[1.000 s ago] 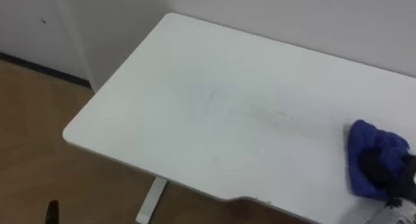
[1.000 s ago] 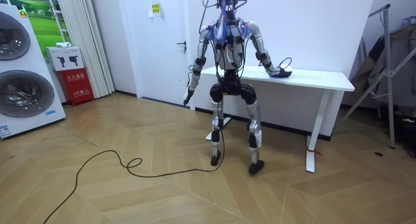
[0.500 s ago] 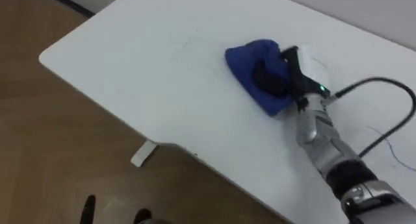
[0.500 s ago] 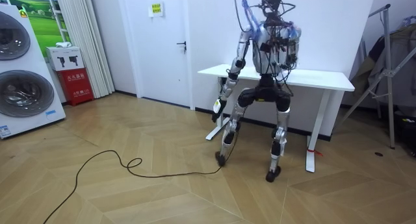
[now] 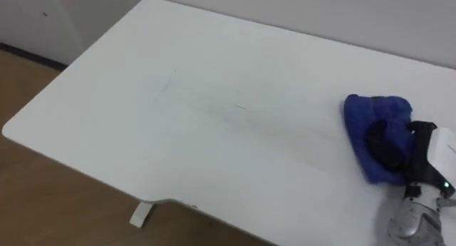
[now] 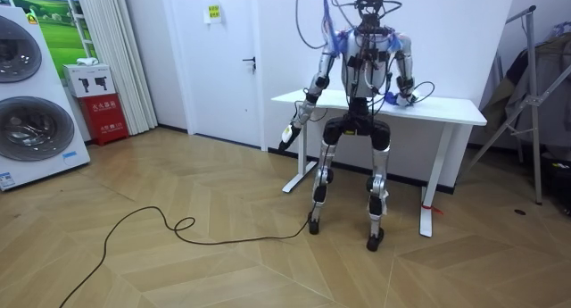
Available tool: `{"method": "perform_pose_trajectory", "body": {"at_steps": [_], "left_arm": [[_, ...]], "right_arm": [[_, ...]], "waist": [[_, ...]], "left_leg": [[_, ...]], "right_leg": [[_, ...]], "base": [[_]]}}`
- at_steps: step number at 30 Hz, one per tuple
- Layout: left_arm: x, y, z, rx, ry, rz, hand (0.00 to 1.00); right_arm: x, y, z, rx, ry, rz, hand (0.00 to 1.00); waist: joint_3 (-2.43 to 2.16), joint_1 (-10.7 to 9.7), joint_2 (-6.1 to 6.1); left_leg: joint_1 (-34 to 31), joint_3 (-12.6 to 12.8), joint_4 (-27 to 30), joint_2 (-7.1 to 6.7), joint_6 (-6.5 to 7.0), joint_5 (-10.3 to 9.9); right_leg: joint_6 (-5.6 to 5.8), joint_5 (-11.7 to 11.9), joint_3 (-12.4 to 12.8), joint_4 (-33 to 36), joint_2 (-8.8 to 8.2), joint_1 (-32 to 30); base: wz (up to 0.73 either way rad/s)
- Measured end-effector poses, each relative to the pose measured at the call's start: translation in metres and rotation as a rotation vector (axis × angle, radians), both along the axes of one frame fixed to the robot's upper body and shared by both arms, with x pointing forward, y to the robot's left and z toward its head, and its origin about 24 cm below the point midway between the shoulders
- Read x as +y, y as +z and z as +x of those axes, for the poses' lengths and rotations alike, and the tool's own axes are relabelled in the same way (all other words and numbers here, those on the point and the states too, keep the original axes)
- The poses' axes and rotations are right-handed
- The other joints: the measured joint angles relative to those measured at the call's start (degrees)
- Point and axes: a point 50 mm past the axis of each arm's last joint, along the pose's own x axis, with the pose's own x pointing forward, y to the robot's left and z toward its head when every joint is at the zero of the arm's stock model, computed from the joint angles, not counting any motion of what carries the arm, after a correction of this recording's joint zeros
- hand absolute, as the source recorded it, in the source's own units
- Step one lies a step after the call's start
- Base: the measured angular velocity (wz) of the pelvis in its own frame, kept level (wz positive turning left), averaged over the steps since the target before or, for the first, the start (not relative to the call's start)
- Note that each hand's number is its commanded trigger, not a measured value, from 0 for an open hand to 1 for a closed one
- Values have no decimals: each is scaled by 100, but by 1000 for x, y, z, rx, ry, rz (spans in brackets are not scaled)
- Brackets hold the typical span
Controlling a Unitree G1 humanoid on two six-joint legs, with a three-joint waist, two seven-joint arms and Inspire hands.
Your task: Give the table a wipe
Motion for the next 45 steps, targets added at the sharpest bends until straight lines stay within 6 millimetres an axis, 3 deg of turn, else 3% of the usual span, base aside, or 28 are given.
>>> {"method": "perform_pose_trajectory", "body": {"at_steps": [4,7,8,9,10,12,14,16,17,18,20,21,24,29,33,35,38,41,43,45], "left_arm": [[-20,1,44,-79,-70,-26,0],[-30,0,52,-106,-80,-55,0],[-31,-1,49,-97,-76,-62,0],[-30,-2,42,-83,-55,-75,0],[-29,-3,39,-76,-45,-81,0],[-20,-7,10,11,-14,-85,0],[-16,-8,-8,55,15,-84,0],[-13,-9,-27,89,53,-85,0],[-10,-9,-35,100,75,-78,0],[-8,-8,-38,102,88,-73,0],[1,-5,-43,103,117,-39,0],[3,-3,-43,97,123,-33,0],[21,4,-40,63,130,22,0],[26,9,-26,14,87,57,0],[25,9,-23,12,65,54,0],[25,9,-22,8,68,55,0],[25,9,-23,11,66,56,0],[22,8,-23,20,48,50,0],[17,5,-23,21,49,35,0],[6,0,-21,29,41,3,0]], "right_arm": [[42,11,35,-16,104,12,100],[69,28,61,-47,200,26,100],[75,33,66,-54,230,16,100],[76,36,69,-68,239,9,100],[77,39,71,-77,241,9,100],[75,41,73,-93,231,26,100],[70,41,71,-100,227,23,100],[65,32,62,-83,222,23,100],[60,25,54,-77,206,30,100],[55,21,47,-75,189,34,100],[31,4,18,-58,93,23,100],[24,1,10,-51,63,23,100],[-14,-18,-40,2,-128,39,100],[-59,-25,-93,51,-351,56,100],[-81,-27,-127,72,-498,91,100],[-92,-24,-145,75,-574,87,100],[-97,-23,-152,72,-607,83,100],[-97,-20,-143,59,-610,79,100],[-97,-17,-129,43,-613,69,100],[-84,-10,-95,15,-544,63,100]], "waist": [[24,43,-55],[113,297,-41],[154,368,-36],[161,495,-40],[159,535,-44],[154,574,-68],[152,503,-102],[143,356,-111],[138,163,-117],[128,89,-131],[98,-226,-161],[88,-277,-178],[-1,-595,-236],[-27,-848,-238],[-45,-996,-251],[-52,-1051,-241],[-59,-1078,-228],[-58,-1028,-209],[-60,-893,-177],[-41,-631,-105]], "left_leg": [[-1,-65,-226,-1,-12,136],[5,-38,-408,-1,-23,265],[-33,-61,-424,-1,-25,273],[-116,-74,-428,-1,-28,279],[-147,-74,-430,-3,-27,279],[-196,-114,-449,-17,-26,279],[-217,-142,-449,-18,-25,279],[-155,-151,-451,-22,-25,279],[-115,-157,-452,-23,-24,280],[-103,-169,-452,-23,-24,280],[-39,-168,-448,-48,-18,276],[-10,-150,-450,-48,-16,275],[149,-80,-470,-49,-14,273],[209,-21,-395,-65,42,238],[111,-41,-314,-118,79,223],[92,-9,-299,-130,101,216],[114,27,-318,-132,103,216],[149,69,-339,-124,104,216],[160,184,-356,-110,102,213],[220,231,-413,-109,111,200]], "right_leg": [[-88,106,107,85,53,-227],[-135,181,204,77,95,-407],[-133,183,195,60,98,-469],[-128,190,187,19,103,-528],[-125,194,188,6,103,-558],[-121,199,152,-6,93,-576],[-114,194,56,-20,78,-552],[-114,194,-146,-69,62,-426],[-114,194,-277,-118,58,-293],[-114,193,-286,-149,60,-238],[-95,199,-417,-323,55,-17],[-91,201,-417,-331,55,10],[-65,207,-397,-414,55,181],[-38,216,-206,-418,34,217],[21,229,-152,-415,-17,146],[-11,302,-52,-406,-5,123],[-20,328,68,-399,18,99],[-33,345,140,-383,38,93],[-47,382,246,-344,52,39],[-82,446,308,-273,69,-85]], "base": [[-29],[-20],[6],[5],[0],[9],[15],[20],[31],[38],[27],[7],[-5],[-6],[-1],[-8],[-10],[-11],[-32],[-52]]}}
